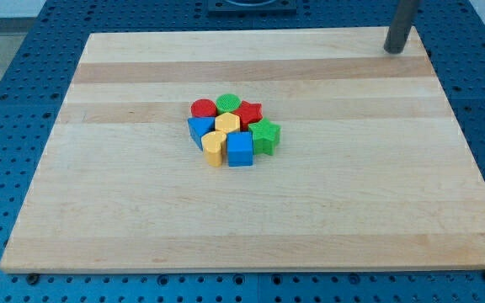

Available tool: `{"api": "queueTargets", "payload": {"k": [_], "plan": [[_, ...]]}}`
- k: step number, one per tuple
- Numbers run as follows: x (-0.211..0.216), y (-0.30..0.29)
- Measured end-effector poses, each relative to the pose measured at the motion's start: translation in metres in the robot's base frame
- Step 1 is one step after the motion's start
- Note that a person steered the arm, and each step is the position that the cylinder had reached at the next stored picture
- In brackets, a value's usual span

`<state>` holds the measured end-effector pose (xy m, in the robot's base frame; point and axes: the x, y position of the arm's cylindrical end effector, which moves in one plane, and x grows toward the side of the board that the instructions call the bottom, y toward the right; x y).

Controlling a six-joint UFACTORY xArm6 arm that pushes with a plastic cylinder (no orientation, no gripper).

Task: Push the green star into the blue cube

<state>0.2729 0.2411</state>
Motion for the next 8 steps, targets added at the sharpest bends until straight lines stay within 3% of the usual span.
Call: {"api": "queueTargets", "payload": {"k": [2,8], "plan": [[0.125,-0.023],[0.157,-0.200]]}}
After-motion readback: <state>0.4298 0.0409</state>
